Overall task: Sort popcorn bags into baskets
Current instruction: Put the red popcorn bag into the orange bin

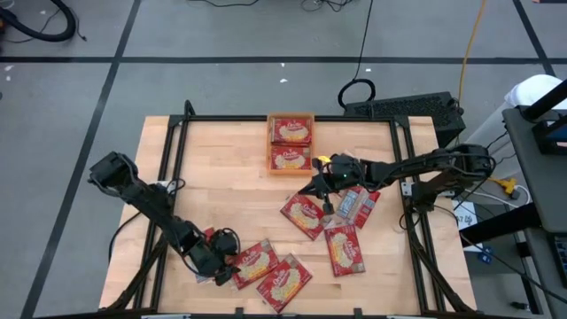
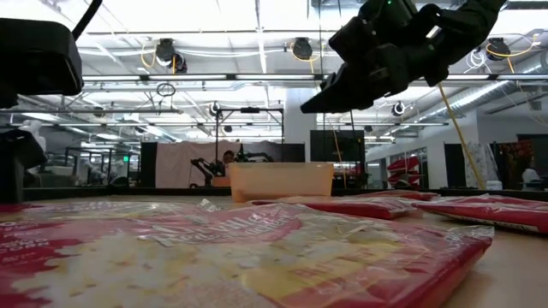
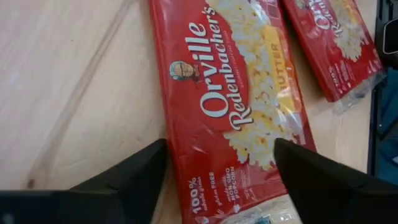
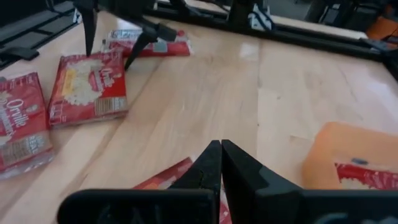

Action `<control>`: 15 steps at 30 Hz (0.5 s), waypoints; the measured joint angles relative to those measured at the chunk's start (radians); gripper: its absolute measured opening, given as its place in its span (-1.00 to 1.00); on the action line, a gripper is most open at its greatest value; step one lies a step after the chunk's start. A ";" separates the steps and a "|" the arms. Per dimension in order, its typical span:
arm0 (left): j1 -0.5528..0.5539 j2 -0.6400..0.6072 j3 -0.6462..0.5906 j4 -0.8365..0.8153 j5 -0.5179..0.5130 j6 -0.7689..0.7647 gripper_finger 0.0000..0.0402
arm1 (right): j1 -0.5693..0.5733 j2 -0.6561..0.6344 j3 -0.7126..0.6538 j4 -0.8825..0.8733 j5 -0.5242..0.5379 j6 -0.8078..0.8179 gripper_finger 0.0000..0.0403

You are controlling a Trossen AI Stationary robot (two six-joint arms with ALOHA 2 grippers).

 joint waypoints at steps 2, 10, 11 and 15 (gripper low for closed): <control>0.000 0.012 0.000 0.003 0.002 0.021 0.27 | 0.000 0.000 0.000 0.013 0.000 -0.001 -0.98; 0.073 0.021 -0.002 0.001 0.042 0.149 -0.82 | 0.000 0.000 0.000 0.023 -0.002 -0.003 -0.98; 0.089 0.021 -0.001 0.007 0.048 0.167 -0.89 | 0.000 0.000 0.000 0.023 -0.002 -0.003 -0.98; 0.155 0.013 -0.002 0.012 0.039 0.283 -0.88 | 0.000 0.000 0.000 0.022 -0.003 0.000 -0.98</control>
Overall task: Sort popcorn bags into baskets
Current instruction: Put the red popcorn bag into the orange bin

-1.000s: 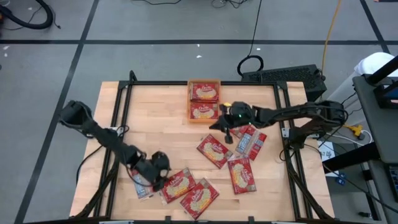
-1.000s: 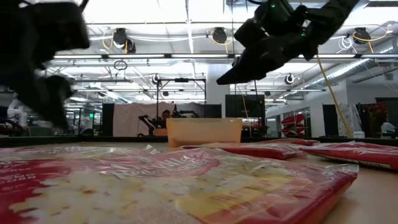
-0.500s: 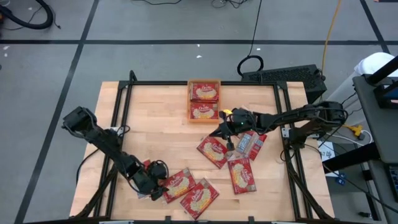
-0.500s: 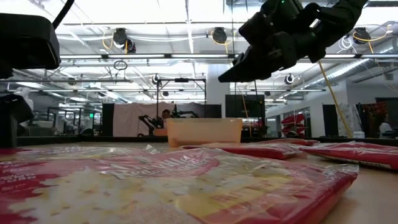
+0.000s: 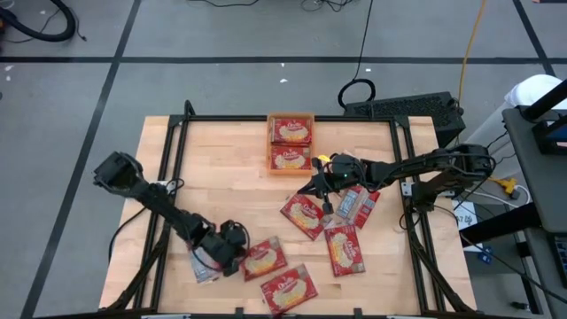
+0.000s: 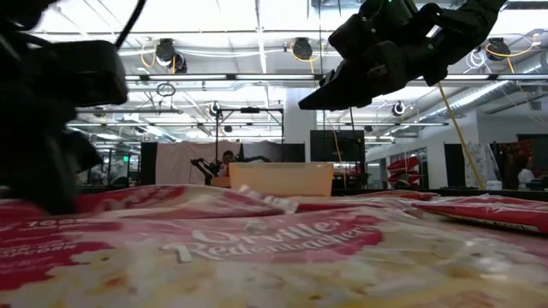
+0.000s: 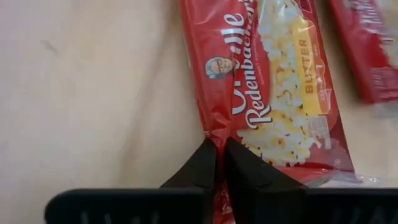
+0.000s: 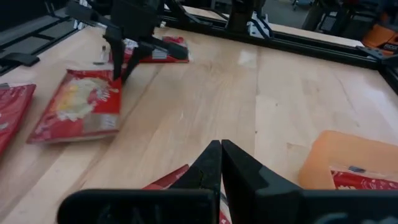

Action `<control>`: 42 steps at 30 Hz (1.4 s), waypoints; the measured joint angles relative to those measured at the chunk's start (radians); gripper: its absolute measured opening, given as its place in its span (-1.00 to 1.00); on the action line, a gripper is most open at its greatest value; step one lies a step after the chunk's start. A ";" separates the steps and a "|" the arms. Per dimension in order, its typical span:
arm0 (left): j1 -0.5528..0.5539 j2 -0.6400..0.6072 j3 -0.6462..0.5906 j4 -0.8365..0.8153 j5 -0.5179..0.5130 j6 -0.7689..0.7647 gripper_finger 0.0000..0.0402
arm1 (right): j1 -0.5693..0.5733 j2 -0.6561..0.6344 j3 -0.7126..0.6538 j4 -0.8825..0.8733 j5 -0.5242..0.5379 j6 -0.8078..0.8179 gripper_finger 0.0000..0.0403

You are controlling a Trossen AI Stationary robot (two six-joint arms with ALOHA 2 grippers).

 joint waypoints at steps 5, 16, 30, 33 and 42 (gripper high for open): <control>0.117 -0.086 -0.006 -0.058 -0.059 0.218 -0.93 | -0.002 0.000 0.000 -0.005 0.045 0.105 -0.97; 0.384 -0.339 -0.004 -0.097 -0.251 0.845 -0.94 | -0.050 -0.011 0.000 -0.075 0.121 0.189 -0.53; 0.696 -0.467 0.118 -0.150 -0.206 1.323 -0.94 | -0.083 -0.140 0.001 -0.287 0.315 0.070 -0.30; 0.738 -0.468 0.176 -0.149 -0.188 1.427 -0.94 | -0.083 -0.183 -0.014 -0.360 0.315 0.080 -0.30; 0.903 -0.439 0.261 -0.080 -0.046 1.628 -0.94 | -0.083 -0.380 -0.145 -0.360 0.316 0.125 -0.30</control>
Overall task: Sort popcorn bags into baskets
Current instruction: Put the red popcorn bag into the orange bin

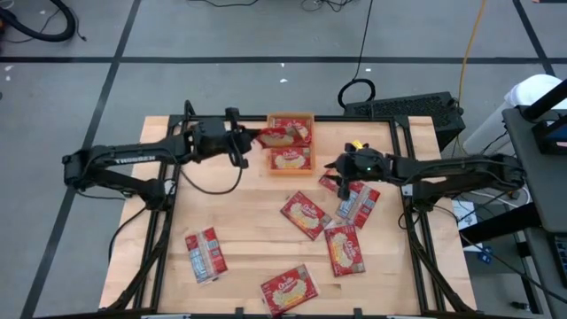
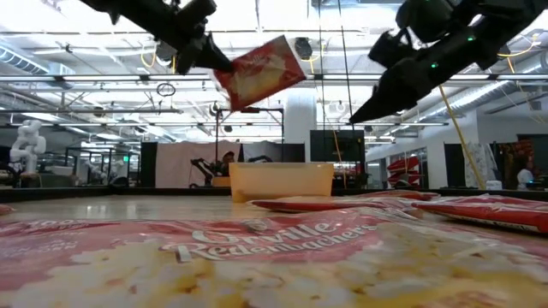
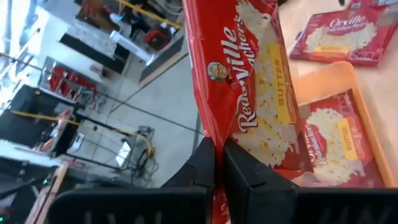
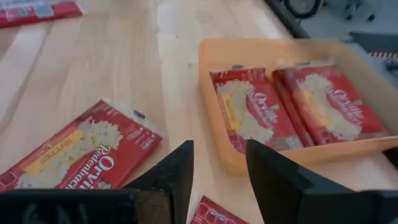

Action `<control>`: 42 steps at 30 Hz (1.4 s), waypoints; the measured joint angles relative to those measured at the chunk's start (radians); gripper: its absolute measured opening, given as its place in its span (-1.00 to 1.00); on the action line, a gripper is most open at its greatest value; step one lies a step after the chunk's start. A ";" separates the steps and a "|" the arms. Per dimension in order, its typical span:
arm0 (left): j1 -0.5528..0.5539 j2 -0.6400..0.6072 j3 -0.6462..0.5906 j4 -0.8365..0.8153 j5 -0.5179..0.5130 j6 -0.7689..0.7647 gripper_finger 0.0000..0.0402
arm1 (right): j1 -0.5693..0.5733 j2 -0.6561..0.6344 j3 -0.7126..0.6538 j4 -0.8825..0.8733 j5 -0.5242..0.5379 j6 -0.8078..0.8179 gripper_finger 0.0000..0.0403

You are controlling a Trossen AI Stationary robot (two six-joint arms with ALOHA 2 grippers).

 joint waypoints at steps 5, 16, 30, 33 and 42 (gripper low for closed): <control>0.069 0.104 -0.001 0.075 0.123 0.020 -0.93 | 0.000 -0.109 -0.036 0.001 0.058 -0.032 -0.30; 0.086 0.323 -0.002 0.165 0.195 0.000 -0.92 | -0.006 -0.167 -0.086 0.038 0.103 -0.052 -0.30; 0.089 0.432 -0.002 0.140 0.242 -0.101 -0.92 | -0.007 -0.167 -0.137 0.195 0.104 -0.099 -0.30; 0.089 0.430 -0.002 0.142 0.242 -0.101 -0.91 | -0.007 -0.167 -0.137 0.196 0.104 -0.102 -0.30; 0.089 0.445 -0.002 0.161 0.237 -0.121 -0.48 | -0.007 -0.167 -0.137 0.213 0.103 -0.103 -0.30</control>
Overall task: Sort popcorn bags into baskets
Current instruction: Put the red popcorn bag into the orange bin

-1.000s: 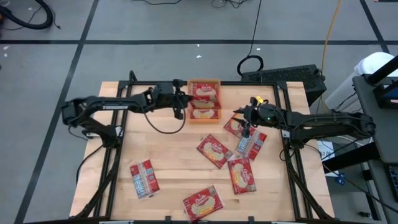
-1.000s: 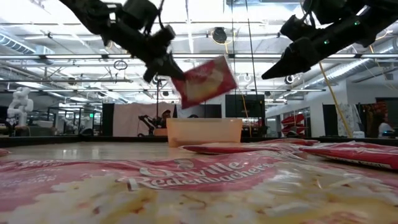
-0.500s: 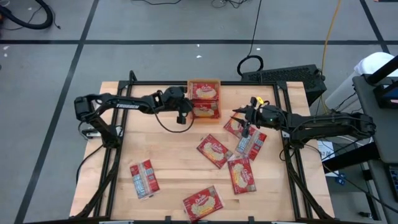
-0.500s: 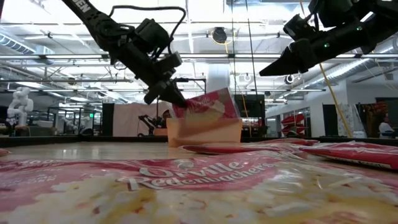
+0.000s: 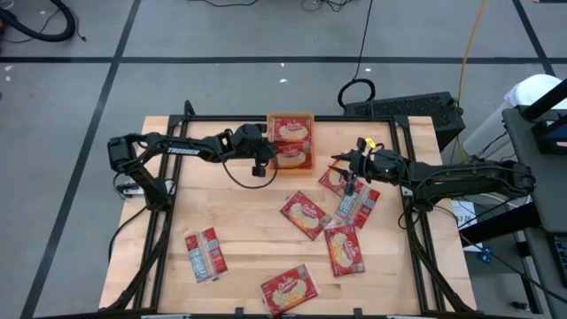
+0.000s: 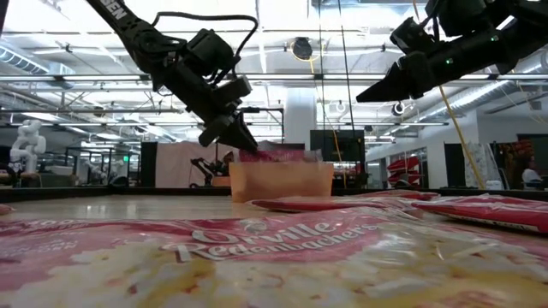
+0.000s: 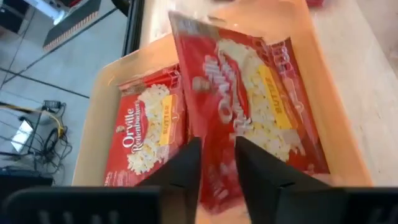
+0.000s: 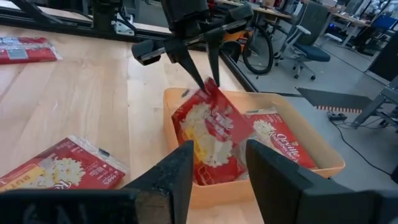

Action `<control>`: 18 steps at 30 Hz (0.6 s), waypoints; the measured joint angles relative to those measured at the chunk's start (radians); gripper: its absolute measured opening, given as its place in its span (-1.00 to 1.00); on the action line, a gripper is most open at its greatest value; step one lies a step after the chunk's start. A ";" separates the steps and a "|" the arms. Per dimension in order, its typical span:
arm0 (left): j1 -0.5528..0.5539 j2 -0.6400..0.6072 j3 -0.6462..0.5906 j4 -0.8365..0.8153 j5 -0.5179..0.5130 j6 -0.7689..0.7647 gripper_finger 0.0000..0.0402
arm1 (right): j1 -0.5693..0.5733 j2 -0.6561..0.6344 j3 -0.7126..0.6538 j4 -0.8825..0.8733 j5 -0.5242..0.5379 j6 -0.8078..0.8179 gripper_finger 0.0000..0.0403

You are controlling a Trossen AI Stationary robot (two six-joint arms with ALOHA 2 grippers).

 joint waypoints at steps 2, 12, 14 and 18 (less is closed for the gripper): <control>0.000 -0.001 0.000 0.020 -0.007 -0.018 -0.36 | 0.000 0.000 0.000 -0.001 -0.001 0.001 -0.30; -0.024 -0.076 0.001 0.084 -0.130 -0.147 -0.17 | -0.002 0.005 0.000 -0.029 0.053 0.065 -0.30; -0.029 -0.099 0.001 0.078 -0.130 -0.207 -0.21 | -0.010 0.020 0.000 -0.036 0.077 0.105 -0.30; -0.041 -0.121 0.001 0.031 -0.131 -0.338 -0.31 | -0.046 0.064 0.008 -0.096 0.079 0.206 -0.30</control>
